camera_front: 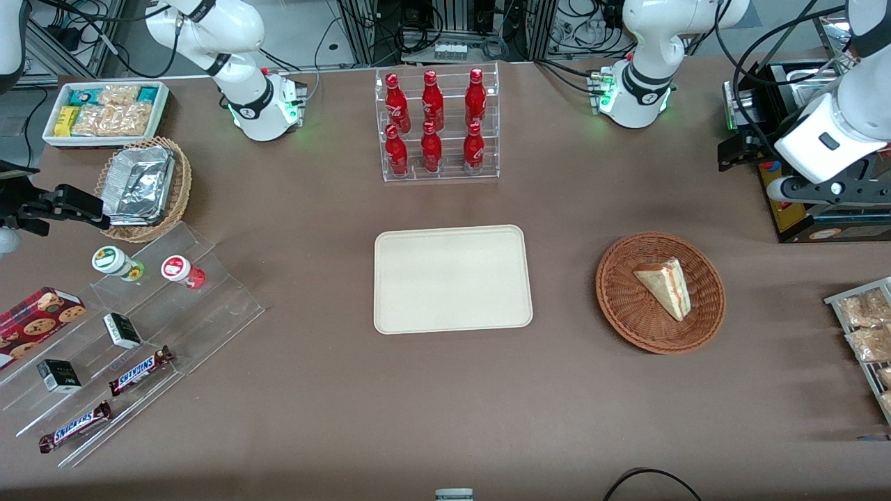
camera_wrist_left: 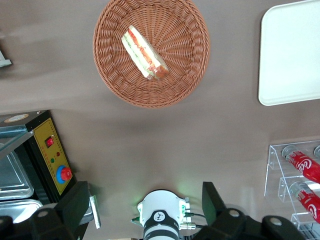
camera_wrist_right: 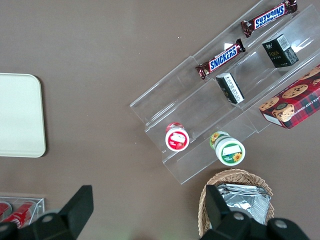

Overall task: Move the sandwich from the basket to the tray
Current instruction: 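Move the left gripper over the wicker basket holding the sandwich, then lower the left gripper and close it on the wrapped sandwich, then lift the sandwich and carry it over the beige tray, then lower the sandwich onto the tray and open the left gripper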

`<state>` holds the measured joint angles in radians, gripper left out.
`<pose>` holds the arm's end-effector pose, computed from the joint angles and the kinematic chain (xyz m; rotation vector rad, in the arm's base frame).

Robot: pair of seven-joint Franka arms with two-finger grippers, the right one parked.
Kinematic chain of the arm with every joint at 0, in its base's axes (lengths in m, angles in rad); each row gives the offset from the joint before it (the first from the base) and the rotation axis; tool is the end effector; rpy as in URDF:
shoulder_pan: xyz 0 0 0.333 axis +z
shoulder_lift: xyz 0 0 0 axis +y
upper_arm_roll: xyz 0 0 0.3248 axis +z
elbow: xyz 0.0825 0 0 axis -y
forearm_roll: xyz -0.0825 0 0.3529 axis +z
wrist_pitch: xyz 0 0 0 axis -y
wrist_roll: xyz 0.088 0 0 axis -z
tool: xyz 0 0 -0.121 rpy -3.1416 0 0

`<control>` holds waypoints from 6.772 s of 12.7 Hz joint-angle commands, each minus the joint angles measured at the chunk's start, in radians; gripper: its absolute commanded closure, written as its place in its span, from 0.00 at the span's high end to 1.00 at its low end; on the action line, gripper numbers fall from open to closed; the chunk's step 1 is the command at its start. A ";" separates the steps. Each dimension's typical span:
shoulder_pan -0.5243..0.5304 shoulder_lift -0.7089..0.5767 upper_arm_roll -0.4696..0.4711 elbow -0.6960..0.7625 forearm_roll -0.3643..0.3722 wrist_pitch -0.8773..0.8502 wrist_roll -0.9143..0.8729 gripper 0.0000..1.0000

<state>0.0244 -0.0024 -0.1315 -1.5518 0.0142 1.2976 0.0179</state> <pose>0.4853 -0.0503 0.6089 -3.0857 0.1898 0.3899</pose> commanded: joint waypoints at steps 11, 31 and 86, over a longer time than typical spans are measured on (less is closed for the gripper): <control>0.003 0.021 -0.011 -0.272 0.009 0.311 -0.027 1.00; 0.026 0.193 0.006 -0.593 0.007 0.966 -0.601 1.00; -0.681 0.759 -0.007 0.142 -0.105 0.782 -0.771 0.00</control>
<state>-0.6484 0.7345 -0.1433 -1.4425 -0.0844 2.0776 -0.7380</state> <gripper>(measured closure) 0.850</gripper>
